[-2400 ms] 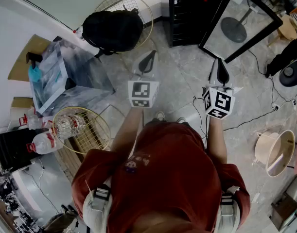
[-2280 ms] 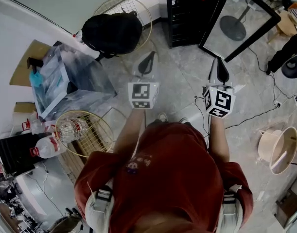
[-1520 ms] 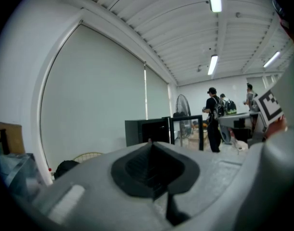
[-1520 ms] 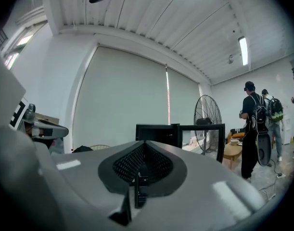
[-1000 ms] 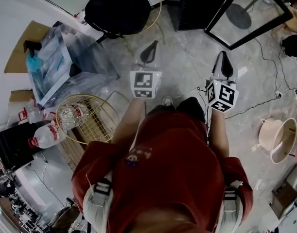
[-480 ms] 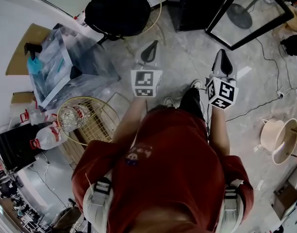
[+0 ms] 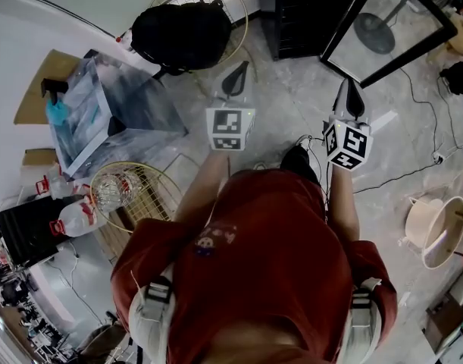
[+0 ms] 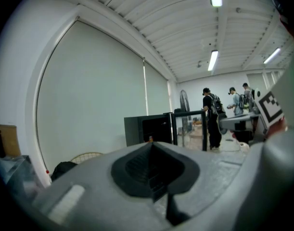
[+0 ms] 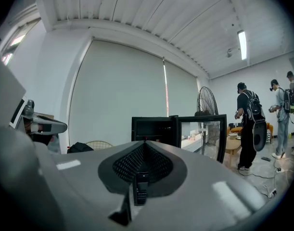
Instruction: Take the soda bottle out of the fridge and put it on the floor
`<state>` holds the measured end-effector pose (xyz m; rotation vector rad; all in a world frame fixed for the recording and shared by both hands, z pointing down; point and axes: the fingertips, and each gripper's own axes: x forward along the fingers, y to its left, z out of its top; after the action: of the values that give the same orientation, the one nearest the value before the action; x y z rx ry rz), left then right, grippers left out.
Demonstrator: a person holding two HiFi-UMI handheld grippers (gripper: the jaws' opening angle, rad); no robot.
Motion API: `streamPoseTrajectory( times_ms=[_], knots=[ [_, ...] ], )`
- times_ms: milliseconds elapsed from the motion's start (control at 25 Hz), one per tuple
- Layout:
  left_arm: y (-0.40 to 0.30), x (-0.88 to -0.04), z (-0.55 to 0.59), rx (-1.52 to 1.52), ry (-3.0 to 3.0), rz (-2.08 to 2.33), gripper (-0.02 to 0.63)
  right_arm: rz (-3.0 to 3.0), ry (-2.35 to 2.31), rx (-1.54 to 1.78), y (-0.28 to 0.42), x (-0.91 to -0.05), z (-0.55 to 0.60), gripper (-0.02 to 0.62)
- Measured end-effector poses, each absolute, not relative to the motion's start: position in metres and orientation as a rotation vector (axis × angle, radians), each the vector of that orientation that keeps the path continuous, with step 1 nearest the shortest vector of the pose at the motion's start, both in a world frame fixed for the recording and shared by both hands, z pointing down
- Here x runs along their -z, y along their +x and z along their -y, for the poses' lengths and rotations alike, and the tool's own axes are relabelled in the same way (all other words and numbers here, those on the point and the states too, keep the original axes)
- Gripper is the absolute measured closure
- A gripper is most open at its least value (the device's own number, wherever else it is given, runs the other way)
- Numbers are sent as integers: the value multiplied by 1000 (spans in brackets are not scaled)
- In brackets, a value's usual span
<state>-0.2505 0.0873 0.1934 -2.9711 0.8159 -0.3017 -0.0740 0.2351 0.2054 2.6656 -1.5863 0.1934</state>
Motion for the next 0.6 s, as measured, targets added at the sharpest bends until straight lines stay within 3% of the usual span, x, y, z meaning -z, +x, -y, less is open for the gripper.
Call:
streamPoseTrajectory(
  times_ms=[600],
  knots=[
    [-95,-211,-65,391,-2966,-773,606,1615,2682,-347,69,-238,-210,595]
  ],
)
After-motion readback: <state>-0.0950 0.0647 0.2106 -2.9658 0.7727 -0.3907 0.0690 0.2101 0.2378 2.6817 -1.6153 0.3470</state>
